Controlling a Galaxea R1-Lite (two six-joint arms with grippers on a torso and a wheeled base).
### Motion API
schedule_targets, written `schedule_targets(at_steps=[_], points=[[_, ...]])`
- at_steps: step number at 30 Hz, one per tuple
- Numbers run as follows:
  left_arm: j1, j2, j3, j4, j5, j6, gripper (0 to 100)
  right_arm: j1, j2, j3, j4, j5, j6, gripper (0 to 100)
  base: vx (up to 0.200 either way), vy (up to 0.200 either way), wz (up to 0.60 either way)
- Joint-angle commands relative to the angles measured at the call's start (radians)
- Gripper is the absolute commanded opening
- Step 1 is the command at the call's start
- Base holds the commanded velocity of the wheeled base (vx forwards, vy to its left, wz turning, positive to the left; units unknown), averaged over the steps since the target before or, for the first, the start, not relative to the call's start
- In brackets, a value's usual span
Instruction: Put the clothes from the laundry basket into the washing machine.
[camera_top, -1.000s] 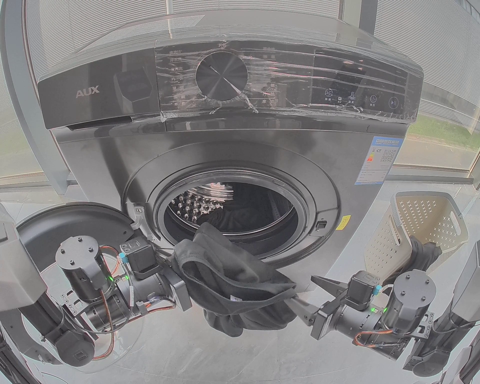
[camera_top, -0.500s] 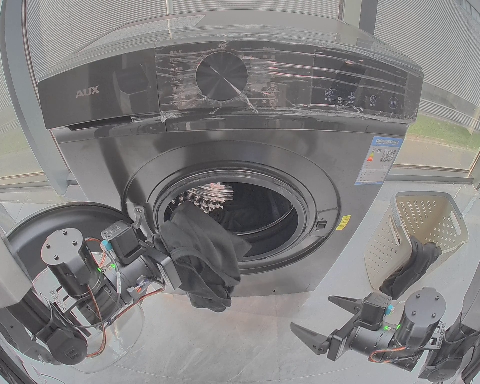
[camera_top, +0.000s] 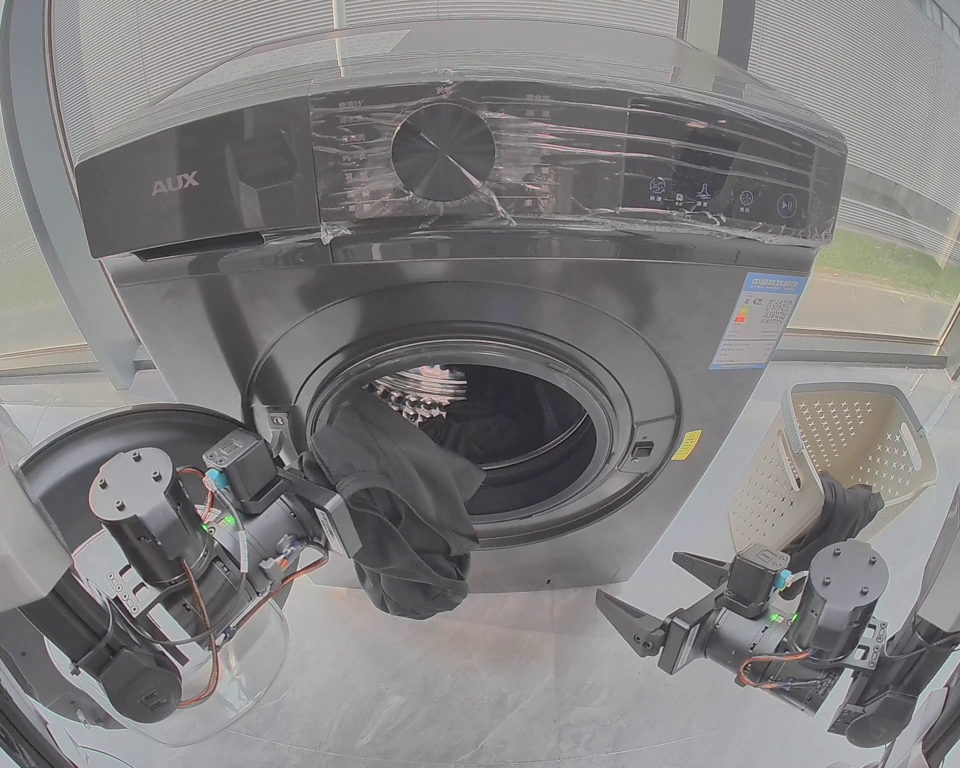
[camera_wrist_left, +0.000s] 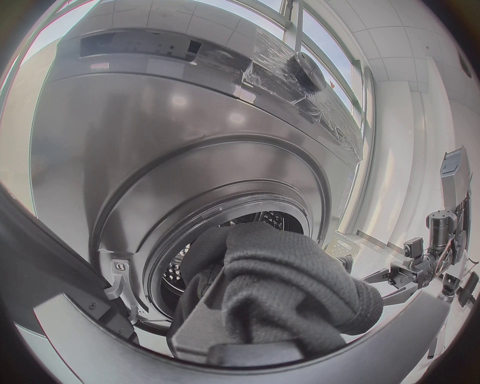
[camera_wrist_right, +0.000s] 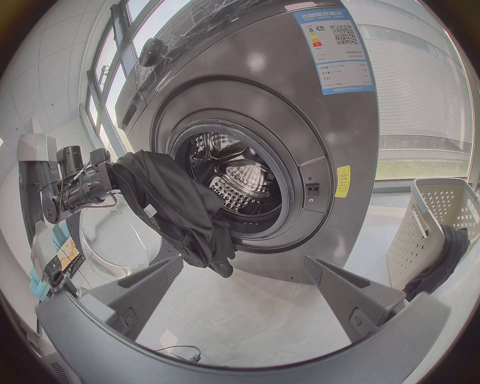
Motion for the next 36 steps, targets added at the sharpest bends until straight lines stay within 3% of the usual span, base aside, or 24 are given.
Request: schedule_targets(at_steps=[1, 5, 17, 28, 33, 36], points=[[-0.001, 0.026, -0.009, -0.001, -0.004, -0.004, 0, 0.002, 0.005, -0.005, 0.0, -0.003, 0.0, 100, 0.2, 0.0, 0.0], [-0.008, 0.044, -0.007, -0.001, -0.001, 0.004, 0, 0.007, 0.006, -0.004, 0.0, -0.003, 0.0, 100, 0.2, 0.0, 0.0], [-0.027, 0.054, 0.007, -0.002, -0.007, 0.005, 0, 0.014, 0.019, 0.001, 0.0, -0.003, 0.001, 100, 0.0, 0.0, 0.0], [-0.142, 0.06, 0.018, -0.002, 0.013, 0.008, 0, 0.045, 0.02, 0.004, 0.0, -0.004, 0.003, 100, 0.0, 0.0, 0.0], [-0.142, 0.158, -0.091, -0.001, 0.016, 0.005, 0, 0.063, 0.014, 0.007, 0.0, -0.004, 0.003, 100, 0.0, 0.0, 0.0], [-0.142, 0.218, -0.142, 0.001, -0.007, 0.004, 0, 0.066, 0.009, 0.004, -0.001, -0.004, 0.003, 100, 0.0, 0.0, 0.0]])
